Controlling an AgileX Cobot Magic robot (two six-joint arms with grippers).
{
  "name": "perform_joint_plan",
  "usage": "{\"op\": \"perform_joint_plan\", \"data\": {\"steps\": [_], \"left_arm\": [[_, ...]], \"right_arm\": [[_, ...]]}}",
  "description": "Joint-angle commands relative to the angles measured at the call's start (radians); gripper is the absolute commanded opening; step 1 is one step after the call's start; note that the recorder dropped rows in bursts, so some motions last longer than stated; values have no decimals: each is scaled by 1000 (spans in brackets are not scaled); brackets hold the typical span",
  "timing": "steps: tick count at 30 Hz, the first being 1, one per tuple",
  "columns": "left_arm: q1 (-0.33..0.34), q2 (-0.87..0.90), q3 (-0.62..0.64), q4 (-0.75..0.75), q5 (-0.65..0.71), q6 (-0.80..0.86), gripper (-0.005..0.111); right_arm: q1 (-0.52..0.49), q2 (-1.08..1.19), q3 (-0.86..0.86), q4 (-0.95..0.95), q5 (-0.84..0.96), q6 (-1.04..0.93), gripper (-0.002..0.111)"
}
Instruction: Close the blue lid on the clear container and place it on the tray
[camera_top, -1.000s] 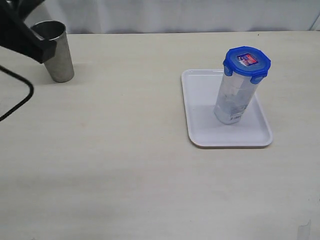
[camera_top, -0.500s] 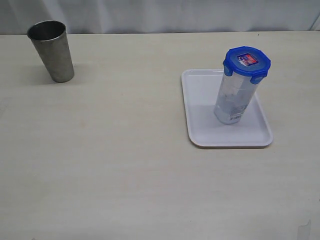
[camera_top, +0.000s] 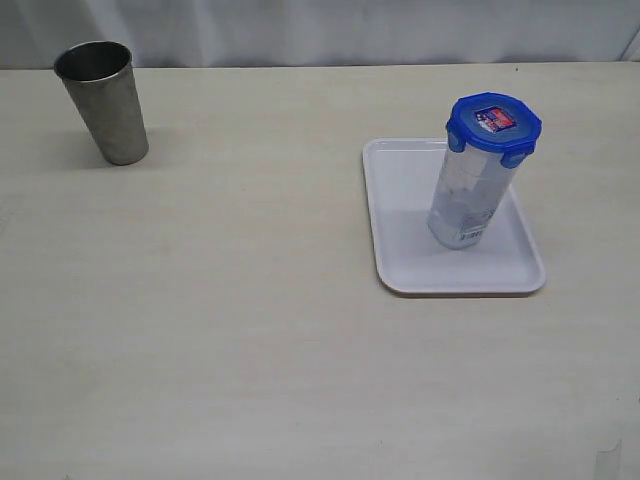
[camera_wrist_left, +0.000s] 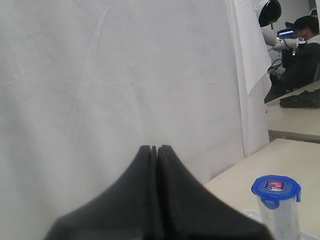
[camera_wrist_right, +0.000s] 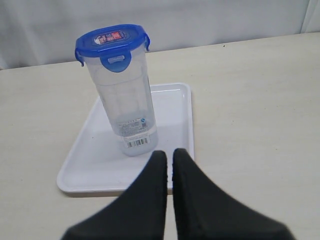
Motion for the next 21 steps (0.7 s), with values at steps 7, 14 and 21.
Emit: {"op": "perform_joint_plan", "data": {"steps": [7,14,21], "left_arm": [[3,-3,2,-41,27,-6,0],[5,-3,2,-786,356,554,0],[5,-3,2,-1372,212,1356,0]], "right_arm": [[-7,-5,4,1,-3,-2,4],[-7,-5,4,1,-3,-2,4],[-7,-5,4,1,-3,-2,4]]}}
